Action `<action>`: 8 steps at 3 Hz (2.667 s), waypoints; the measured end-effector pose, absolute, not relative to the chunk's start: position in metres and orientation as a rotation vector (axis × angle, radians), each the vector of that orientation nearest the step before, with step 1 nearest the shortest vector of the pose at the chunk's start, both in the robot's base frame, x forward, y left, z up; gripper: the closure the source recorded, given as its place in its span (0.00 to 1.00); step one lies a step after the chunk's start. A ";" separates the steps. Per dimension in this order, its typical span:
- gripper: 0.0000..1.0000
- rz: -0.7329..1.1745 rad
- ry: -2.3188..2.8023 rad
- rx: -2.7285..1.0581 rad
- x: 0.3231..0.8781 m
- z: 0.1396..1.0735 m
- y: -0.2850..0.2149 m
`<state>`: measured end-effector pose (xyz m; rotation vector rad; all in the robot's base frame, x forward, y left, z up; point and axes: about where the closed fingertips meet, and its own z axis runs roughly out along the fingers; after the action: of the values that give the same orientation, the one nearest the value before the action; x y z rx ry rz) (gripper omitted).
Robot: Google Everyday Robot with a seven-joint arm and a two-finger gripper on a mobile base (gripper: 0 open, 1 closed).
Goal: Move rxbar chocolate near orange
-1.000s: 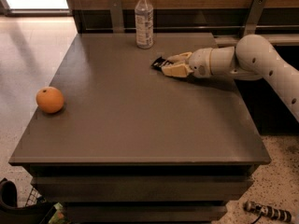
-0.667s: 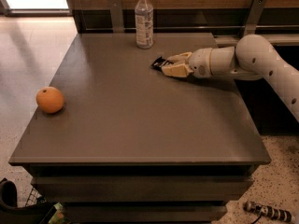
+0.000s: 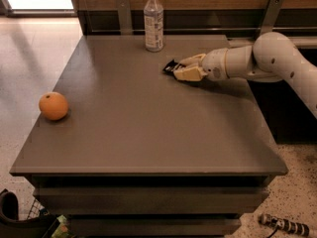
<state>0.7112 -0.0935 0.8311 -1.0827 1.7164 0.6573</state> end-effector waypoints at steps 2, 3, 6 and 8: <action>1.00 0.409 1.744 -1.180 0.670 0.935 -0.111; 1.00 0.386 1.729 -1.213 0.654 0.955 -0.107; 1.00 0.476 1.655 -1.336 0.565 0.952 -0.022; 1.00 0.691 1.560 -1.485 0.529 0.893 0.093</action>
Offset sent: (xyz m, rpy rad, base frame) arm -0.0602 -0.0316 0.1547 -0.2742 -0.1461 -0.0796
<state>0.5289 0.0932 0.8930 -1.4848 1.5596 0.6907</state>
